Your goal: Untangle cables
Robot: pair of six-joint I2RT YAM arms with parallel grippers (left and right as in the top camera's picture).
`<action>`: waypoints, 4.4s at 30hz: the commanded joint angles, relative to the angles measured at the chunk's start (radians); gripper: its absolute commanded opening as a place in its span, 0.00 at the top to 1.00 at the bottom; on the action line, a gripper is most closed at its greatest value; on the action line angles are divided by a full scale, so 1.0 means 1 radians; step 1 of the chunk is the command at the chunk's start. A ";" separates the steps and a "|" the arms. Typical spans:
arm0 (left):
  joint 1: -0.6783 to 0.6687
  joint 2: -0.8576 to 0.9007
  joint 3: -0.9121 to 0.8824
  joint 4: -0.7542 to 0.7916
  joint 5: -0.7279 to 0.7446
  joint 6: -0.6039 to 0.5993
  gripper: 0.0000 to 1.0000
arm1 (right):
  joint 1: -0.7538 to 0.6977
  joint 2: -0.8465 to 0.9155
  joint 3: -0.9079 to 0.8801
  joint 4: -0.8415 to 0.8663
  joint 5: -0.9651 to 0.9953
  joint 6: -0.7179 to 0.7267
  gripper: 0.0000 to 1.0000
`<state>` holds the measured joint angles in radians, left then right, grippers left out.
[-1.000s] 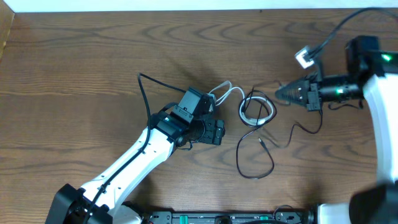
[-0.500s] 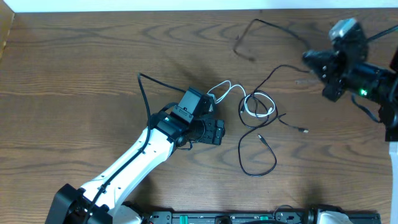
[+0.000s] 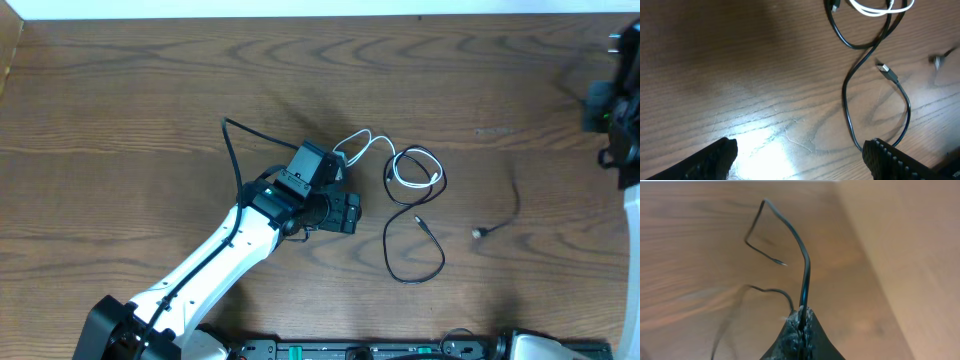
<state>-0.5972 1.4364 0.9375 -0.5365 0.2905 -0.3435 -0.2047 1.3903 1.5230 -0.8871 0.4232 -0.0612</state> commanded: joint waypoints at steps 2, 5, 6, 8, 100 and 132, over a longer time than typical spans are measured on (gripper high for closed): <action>0.002 -0.005 -0.002 -0.010 0.013 -0.010 0.15 | -0.100 0.042 0.000 -0.021 0.264 0.219 0.99; 0.002 -0.005 -0.002 -0.009 0.012 -0.010 0.15 | -0.166 0.071 0.000 -0.046 0.230 0.275 0.99; 0.002 -0.005 -0.002 -0.009 0.012 -0.010 0.15 | -0.183 0.079 0.000 -0.048 0.211 0.278 0.99; 0.002 -0.005 -0.002 -0.010 0.012 -0.010 0.15 | -0.210 0.092 0.000 -0.042 0.187 0.293 0.99; 0.002 -0.005 -0.002 -0.065 0.012 -0.010 0.15 | -0.402 -0.091 -0.628 0.547 -0.653 0.427 0.42; 0.007 -0.006 -0.002 -0.148 -0.150 -0.010 0.15 | 0.400 0.162 -0.628 0.480 -0.576 0.106 0.39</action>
<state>-0.5961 1.4364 0.9375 -0.6796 0.1768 -0.3435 0.1608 1.5364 0.8890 -0.4332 -0.1902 0.0845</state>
